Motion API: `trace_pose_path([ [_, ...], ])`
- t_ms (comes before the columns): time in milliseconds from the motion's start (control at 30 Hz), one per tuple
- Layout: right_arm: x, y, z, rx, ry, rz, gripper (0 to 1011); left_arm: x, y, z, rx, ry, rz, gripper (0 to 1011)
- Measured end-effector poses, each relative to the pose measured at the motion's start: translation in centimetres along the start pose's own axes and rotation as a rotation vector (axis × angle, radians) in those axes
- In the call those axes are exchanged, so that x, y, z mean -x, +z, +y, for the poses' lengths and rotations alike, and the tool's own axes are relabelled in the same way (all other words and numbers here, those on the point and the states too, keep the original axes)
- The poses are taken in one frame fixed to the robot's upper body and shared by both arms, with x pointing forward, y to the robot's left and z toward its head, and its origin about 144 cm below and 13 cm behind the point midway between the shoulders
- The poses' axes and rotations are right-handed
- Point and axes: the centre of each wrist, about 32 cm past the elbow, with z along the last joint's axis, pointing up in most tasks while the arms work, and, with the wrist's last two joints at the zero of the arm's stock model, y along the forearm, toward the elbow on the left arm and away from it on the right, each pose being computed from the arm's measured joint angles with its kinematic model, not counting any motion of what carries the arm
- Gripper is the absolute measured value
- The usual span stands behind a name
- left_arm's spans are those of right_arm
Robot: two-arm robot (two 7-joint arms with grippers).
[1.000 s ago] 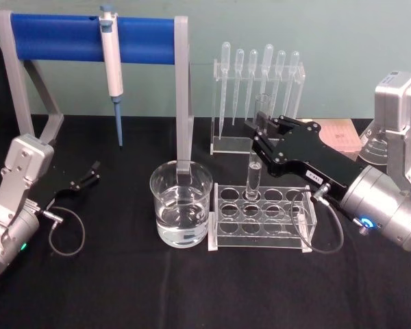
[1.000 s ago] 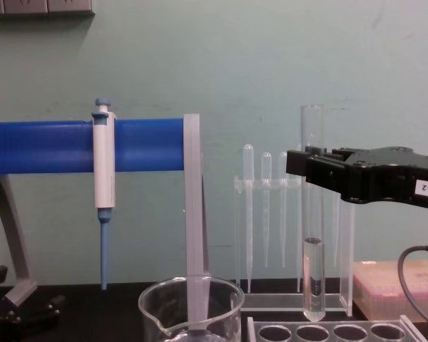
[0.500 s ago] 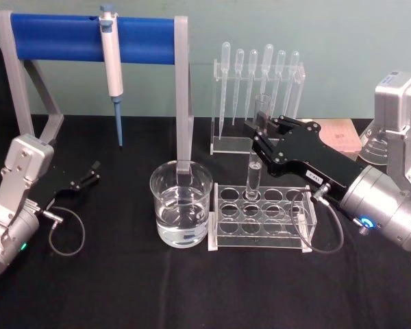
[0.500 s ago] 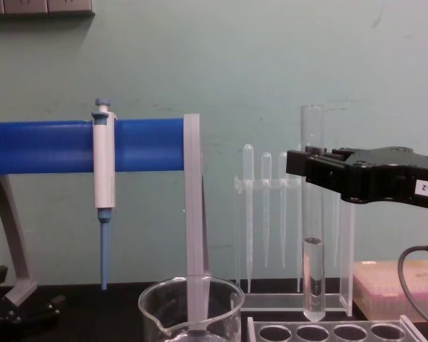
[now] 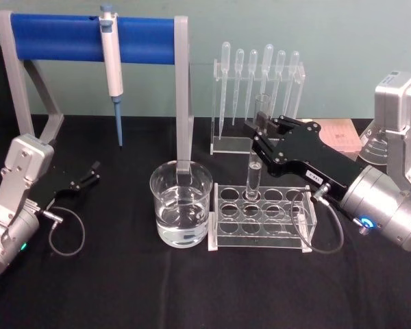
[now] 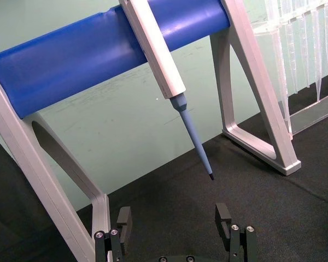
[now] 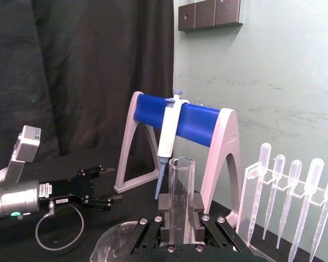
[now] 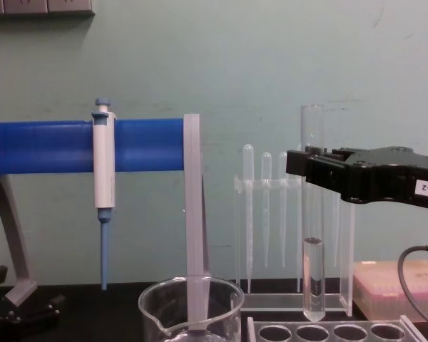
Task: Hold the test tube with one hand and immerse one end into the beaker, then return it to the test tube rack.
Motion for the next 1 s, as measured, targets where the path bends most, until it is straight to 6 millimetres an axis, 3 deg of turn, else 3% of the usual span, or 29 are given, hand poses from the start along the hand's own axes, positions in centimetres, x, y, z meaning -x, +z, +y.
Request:
trace_pose_path([
  [433,0.5,1.3,0.6,-0.029,0.015,-0.029,224,0.0,0.0,0.0,0.000,0.000,0.000,1000],
  [633,0.7,2.2,3.4,-0.059,0.075,-0.042,224,0.0,0.0,0.0,0.000,0.000,0.000,1000],
  [733,0.7,2.0,5.6,-0.073,0.114,-0.040,224,0.0,0.0,0.0,0.000,0.000,0.000,1000],
  [1000,0.7,0.9,9.1,-0.068,0.168,-0.017,225,0.0,0.0,0.0,0.000,0.000,0.000,1000],
])
